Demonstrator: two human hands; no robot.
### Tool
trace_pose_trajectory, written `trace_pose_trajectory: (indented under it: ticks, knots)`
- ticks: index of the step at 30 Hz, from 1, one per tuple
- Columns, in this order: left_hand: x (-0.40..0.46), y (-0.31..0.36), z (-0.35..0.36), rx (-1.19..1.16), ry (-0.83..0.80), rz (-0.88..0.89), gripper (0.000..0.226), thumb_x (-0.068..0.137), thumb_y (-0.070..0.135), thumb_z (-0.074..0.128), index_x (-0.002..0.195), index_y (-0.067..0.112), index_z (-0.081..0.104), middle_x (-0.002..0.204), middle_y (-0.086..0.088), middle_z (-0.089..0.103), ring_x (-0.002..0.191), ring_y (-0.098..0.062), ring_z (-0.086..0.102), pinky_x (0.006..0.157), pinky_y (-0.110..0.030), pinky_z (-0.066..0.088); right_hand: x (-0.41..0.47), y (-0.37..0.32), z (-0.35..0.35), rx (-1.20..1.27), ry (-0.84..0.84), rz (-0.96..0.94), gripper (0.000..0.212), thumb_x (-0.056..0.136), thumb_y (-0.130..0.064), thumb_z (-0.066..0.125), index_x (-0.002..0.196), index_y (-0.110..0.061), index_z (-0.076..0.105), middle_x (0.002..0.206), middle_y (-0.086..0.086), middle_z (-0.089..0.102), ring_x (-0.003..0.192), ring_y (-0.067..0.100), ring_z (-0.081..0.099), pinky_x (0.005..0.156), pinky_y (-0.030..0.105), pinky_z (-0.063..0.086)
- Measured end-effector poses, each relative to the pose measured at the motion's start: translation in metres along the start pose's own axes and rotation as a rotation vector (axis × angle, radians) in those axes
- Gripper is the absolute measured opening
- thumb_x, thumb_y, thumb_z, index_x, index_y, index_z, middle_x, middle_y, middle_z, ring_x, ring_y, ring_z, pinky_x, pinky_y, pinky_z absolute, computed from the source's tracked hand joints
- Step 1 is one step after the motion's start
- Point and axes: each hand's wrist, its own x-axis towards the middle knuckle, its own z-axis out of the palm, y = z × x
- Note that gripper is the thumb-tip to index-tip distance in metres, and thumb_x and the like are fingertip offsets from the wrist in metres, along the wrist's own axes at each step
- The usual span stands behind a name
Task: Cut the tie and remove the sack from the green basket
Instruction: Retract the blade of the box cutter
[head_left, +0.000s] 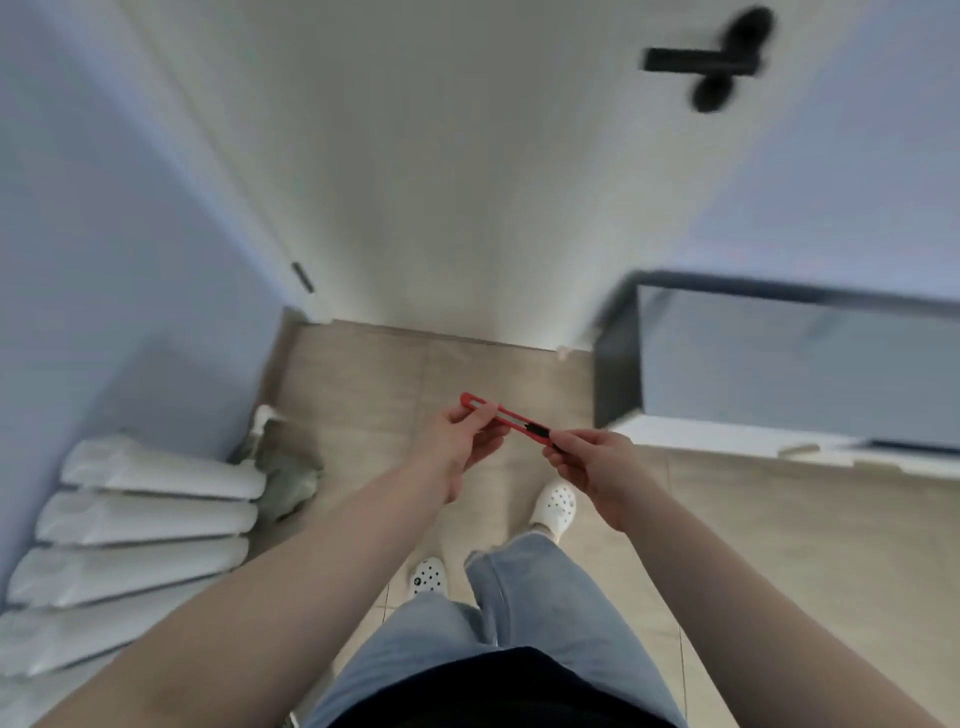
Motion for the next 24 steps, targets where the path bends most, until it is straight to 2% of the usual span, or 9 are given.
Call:
trace_pose_trajectory:
  ticks: [7,10,13,17,20,24]
  knots:
    - [-0.013,-0.093,0.145,0.320,-0.147,-0.072,0.008,0.091,0.007,0.064,0.084,0.003,0.066,0.074,-0.009,0.069,0.054,-0.009,0.068,0.056,-0.019,0.057,-0.045,0.055,-0.161,0.287,0.222,-0.010,0.014,0.092,-0.005,0.062,0.098,0.006,0.068,0.072,0.013,0.067,0.053,0.007,0.063,0.053,0.014,0.052]
    - [-0.019,-0.140,0.219,0.466,-0.221,-0.094,0.009,0.090,0.006,0.065,0.081,0.004,0.066,0.068,-0.006,0.070,0.053,-0.007,0.068,0.056,-0.018,0.057,-0.064,0.070,-0.241,0.376,0.290,-0.014,0.010,0.091,-0.005,0.063,0.092,0.002,0.069,0.072,0.012,0.067,0.054,0.006,0.064,0.053,0.013,0.052]
    - [-0.028,-0.187,0.292,0.576,-0.319,-0.107,0.009,0.091,0.007,0.064,0.082,0.005,0.066,0.075,-0.007,0.070,0.056,-0.006,0.068,0.062,-0.018,0.058,-0.083,0.082,-0.319,0.414,0.361,-0.036,0.008,0.091,-0.006,0.063,0.090,0.000,0.069,0.072,0.011,0.068,0.054,0.005,0.065,0.053,0.013,0.052]
    - [-0.053,-0.252,0.388,0.686,-0.416,-0.101,0.010,0.089,0.006,0.066,0.094,-0.002,0.069,0.082,-0.010,0.073,0.070,-0.013,0.071,0.074,-0.023,0.060,-0.115,0.099,-0.424,0.496,0.461,-0.057,0.011,0.091,-0.005,0.063,0.094,0.003,0.069,0.072,0.012,0.067,0.052,0.006,0.063,0.052,0.013,0.050]
    - [-0.070,-0.283,0.447,0.749,-0.475,-0.066,0.015,0.088,0.006,0.068,0.098,-0.004,0.070,0.084,-0.011,0.074,0.070,-0.013,0.072,0.072,-0.023,0.060,-0.132,0.103,-0.482,0.558,0.507,-0.083,0.011,0.091,-0.004,0.062,0.093,0.005,0.068,0.072,0.012,0.066,0.050,0.006,0.062,0.052,0.013,0.049]
    - [-0.081,-0.316,0.522,0.827,-0.525,-0.082,0.010,0.087,0.006,0.069,0.093,0.000,0.070,0.081,-0.009,0.074,0.067,-0.012,0.072,0.068,-0.022,0.060,-0.143,0.104,-0.550,0.671,0.596,-0.114,0.009,0.091,-0.003,0.063,0.091,0.004,0.068,0.073,0.013,0.067,0.054,0.008,0.063,0.055,0.014,0.052]
